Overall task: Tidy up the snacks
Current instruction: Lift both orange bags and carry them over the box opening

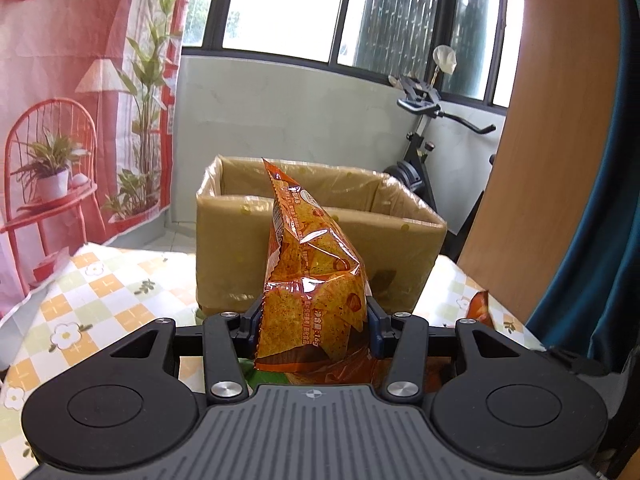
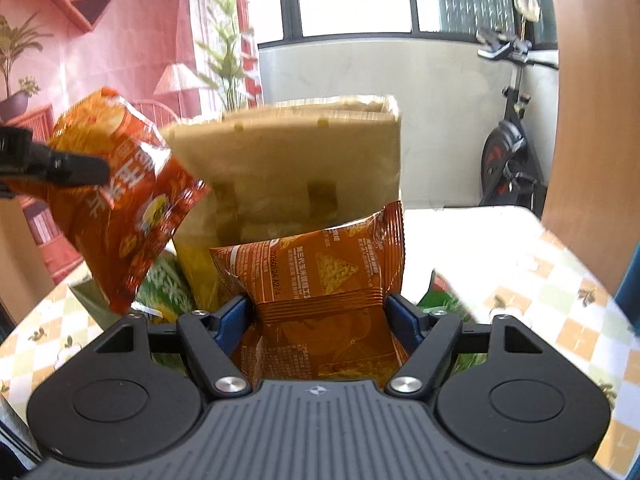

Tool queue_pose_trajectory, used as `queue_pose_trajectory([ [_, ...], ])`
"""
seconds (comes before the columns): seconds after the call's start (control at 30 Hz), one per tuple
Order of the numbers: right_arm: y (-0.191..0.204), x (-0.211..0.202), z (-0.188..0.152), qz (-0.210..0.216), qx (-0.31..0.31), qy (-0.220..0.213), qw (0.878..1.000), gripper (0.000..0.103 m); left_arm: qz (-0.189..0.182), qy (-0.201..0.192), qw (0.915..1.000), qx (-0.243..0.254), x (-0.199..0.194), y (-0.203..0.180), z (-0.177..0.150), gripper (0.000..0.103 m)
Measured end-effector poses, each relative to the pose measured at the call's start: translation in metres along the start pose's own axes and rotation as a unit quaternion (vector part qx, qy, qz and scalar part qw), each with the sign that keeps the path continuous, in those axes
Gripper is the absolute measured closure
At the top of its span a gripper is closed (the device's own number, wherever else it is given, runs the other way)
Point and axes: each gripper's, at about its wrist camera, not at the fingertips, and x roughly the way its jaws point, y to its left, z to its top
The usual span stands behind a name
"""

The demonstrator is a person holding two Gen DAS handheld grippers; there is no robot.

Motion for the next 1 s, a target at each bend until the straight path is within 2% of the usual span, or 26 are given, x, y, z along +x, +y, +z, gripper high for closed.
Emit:
queue_pose_trajectory([
  [0.23, -0.005, -0.015, 0.042, 0.014, 0.0, -0.051, 0.999, 0.028, -0.007, -0.024, 0.9997, 0.002, -0.002, 0.007, 0.024, 0.053],
  [0.47, -0.012, -0.009, 0.107, 0.036, -0.002, -0.108, 0.994, 0.028, -0.002, -0.058, 0.9982, 0.013, 0.011, 0.012, 0.062, 0.053],
  [0.57, -0.015, 0.002, 0.134, 0.044, 0.002, -0.128, 0.991, 0.028, 0.009, -0.073, 0.9969, 0.025, 0.02, 0.011, 0.077, 0.053],
  [0.8, -0.021, 0.044, 0.177, 0.047, 0.024, -0.149, 0.987, 0.028, 0.006, -0.11, 0.9926, 0.05, 0.043, 0.005, 0.103, 0.053],
  [1.0, -0.027, 0.08, 0.196, 0.038, 0.048, -0.16, 0.985, 0.028, 0.004, -0.106, 0.9927, 0.056, 0.077, -0.002, 0.114, 0.053],
])
